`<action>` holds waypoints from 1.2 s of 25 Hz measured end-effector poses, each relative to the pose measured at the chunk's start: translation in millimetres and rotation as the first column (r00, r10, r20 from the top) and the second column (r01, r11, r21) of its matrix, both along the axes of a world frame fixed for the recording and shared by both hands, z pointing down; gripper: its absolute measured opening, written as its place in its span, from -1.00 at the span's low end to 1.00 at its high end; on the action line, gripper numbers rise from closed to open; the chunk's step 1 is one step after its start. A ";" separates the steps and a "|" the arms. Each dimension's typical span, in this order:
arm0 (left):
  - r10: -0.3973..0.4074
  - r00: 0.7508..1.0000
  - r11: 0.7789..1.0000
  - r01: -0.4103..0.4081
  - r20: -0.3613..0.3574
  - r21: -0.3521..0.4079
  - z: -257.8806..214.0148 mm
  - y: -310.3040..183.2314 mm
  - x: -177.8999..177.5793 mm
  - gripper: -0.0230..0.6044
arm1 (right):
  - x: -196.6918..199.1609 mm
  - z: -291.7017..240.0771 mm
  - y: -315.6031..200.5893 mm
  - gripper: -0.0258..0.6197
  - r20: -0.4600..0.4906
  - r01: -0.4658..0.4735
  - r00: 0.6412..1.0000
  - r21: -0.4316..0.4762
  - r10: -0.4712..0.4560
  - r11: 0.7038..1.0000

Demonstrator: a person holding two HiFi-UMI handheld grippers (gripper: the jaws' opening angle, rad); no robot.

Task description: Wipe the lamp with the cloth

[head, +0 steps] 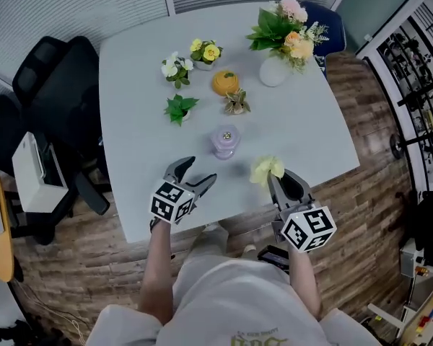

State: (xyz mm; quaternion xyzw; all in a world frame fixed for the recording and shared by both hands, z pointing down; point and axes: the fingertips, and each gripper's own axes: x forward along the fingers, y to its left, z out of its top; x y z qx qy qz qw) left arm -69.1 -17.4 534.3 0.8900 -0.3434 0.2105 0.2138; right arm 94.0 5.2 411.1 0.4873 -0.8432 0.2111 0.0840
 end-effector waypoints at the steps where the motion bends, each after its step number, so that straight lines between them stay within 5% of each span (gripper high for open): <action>1: 0.018 1.000 1.000 -0.018 0.006 -0.005 3.7 -6.3 -0.7 0.07 | -1.7 1.1 -5.1 -0.70 -0.004 -0.007 1.000 -0.003 0.007 1.000; 13: 0.265 0.956 0.964 -0.258 0.129 -0.072 52.5 -39.0 7.6 0.09 | -21.4 15.6 -39.8 -0.71 -0.017 -0.060 0.998 -0.054 0.059 0.997; 30: 0.470 0.819 0.874 -0.483 0.330 -0.046 94.8 -60.8 35.3 0.09 | -27.0 6.5 -62.3 -0.71 0.011 -0.045 0.999 -0.029 0.045 0.999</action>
